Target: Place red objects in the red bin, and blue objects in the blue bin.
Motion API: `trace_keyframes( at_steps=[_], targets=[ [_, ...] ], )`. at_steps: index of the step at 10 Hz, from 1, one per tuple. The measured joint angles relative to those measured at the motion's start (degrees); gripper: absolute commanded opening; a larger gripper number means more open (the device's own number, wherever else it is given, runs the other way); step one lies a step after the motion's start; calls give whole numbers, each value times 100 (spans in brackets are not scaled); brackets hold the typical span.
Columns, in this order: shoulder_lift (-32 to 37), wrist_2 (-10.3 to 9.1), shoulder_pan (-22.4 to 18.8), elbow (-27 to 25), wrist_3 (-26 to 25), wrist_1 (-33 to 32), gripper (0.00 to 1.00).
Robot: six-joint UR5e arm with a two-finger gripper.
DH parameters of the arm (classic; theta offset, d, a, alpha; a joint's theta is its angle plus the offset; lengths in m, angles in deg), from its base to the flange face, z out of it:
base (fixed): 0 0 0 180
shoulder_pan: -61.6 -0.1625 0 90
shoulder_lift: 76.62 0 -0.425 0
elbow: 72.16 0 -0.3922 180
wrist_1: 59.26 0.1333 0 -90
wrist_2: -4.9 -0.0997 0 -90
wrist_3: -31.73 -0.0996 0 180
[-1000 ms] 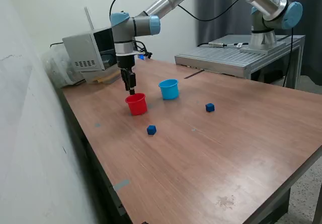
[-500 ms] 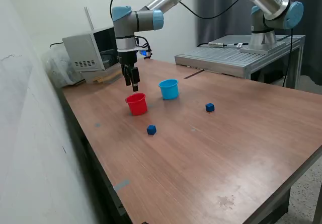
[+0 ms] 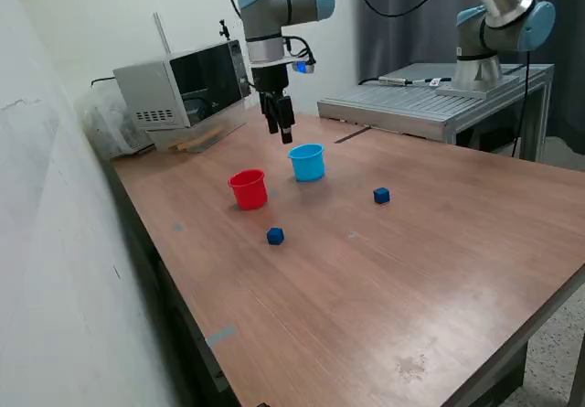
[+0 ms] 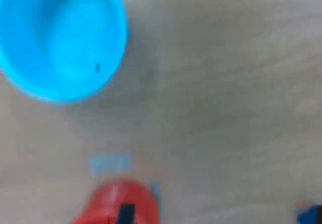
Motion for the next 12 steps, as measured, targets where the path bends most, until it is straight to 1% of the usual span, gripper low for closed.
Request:
trace_keyframes(
  at_steps=[2, 3, 5, 6, 8, 9, 12],
  targets=[
    [433, -33, -107, -656, -438, 171, 100],
    [600, -57, -209, -969, -565, 225, 100],
    [811, -101, -468, -1492, -676, 238, 100],
    [860, -196, -580, -1683, -691, 194, 100],
    [906, -438, -753, -1985, -698, -100, 100],
    [888, -504, -839, -2073, -684, -300, 100],
    [646, -783, -963, -2149, -526, -996, 100]
  ],
)
